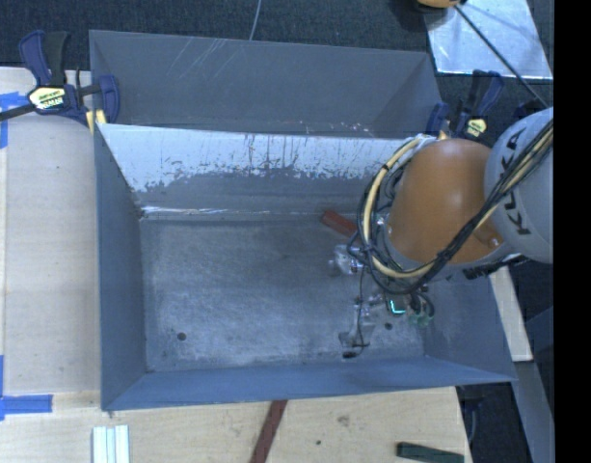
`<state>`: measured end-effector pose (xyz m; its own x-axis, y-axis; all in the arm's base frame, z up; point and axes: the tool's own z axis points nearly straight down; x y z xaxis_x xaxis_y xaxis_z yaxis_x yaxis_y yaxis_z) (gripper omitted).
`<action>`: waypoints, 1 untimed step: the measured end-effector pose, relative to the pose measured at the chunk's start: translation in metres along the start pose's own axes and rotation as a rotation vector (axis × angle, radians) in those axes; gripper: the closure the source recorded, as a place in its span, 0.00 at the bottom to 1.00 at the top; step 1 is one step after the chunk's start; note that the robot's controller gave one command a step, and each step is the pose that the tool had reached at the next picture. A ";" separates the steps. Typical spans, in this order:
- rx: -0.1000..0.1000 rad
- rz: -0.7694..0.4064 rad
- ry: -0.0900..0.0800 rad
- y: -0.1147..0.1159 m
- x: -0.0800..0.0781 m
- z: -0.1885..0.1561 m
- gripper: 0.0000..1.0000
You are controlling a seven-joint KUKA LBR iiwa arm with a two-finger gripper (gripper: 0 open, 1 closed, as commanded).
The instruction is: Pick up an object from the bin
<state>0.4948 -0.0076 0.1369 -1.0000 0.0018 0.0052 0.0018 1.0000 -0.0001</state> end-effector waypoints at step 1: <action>0.000 0.000 -0.008 0.000 -0.002 -0.004 0.00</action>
Offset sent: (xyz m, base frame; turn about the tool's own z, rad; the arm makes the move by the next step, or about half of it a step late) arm 0.0430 -0.1045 -0.0669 -0.1355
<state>0.4969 -0.0076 0.1405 -1.0000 0.0015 -0.0028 0.0015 1.0000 -0.0003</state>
